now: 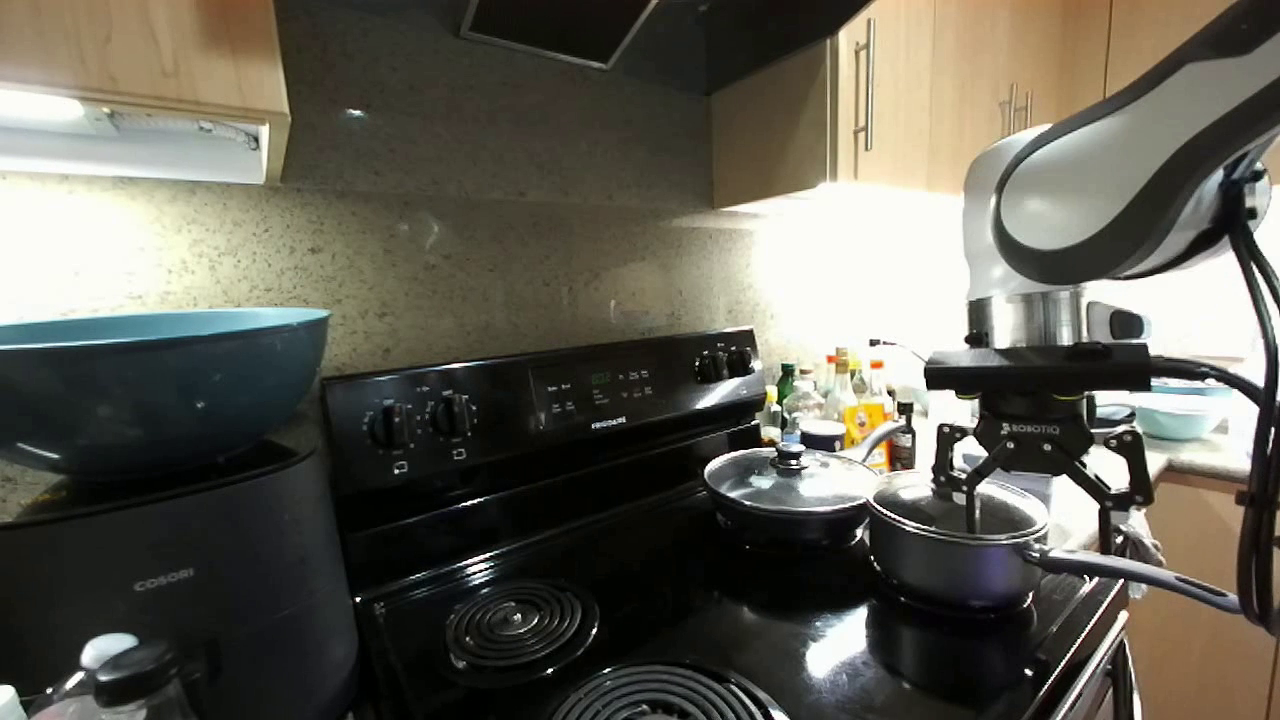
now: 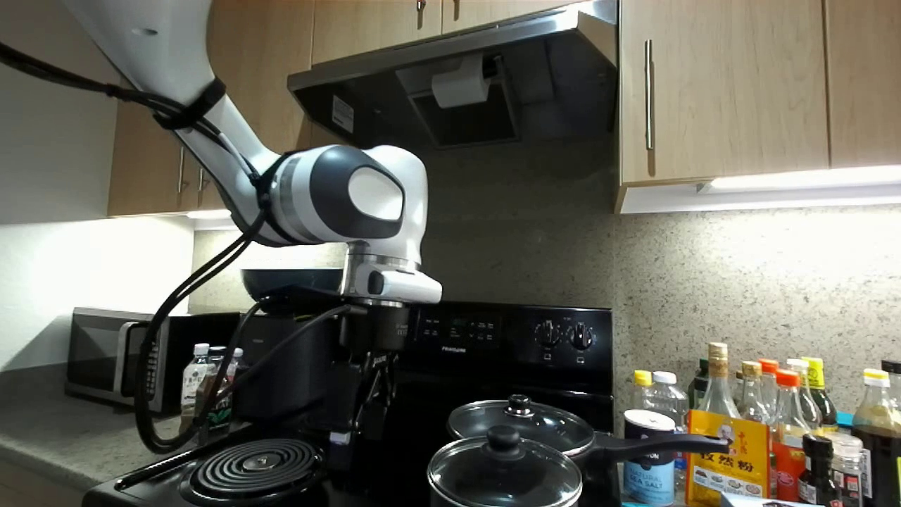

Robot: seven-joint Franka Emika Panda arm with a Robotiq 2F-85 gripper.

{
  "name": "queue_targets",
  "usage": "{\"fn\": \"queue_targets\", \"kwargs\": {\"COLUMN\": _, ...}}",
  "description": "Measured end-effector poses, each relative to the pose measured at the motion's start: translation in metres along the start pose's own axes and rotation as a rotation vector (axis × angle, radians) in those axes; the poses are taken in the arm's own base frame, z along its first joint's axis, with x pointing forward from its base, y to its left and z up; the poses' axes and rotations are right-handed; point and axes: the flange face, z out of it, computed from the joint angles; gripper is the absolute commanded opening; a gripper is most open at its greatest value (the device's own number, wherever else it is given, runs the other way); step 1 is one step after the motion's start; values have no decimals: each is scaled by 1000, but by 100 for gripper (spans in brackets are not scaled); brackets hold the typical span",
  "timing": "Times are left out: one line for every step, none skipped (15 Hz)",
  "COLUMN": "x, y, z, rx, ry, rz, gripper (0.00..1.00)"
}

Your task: Rotate the pot at the front of the stove to the right

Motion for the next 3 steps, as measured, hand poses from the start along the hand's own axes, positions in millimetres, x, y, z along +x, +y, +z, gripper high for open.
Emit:
{"fn": "queue_targets", "kwargs": {"x": -6, "y": -1, "z": -7, "rx": 17, "ry": 17, "rz": 4, "gripper": 100}}
{"fn": "queue_targets", "kwargs": {"x": -11, "y": -1, "z": -14, "rx": 33, "ry": 31, "rz": 10, "gripper": 100}}
{"fn": "queue_targets", "kwargs": {"x": -16, "y": 0, "z": -19, "rx": 45, "ry": 42, "rz": 16, "gripper": 100}}
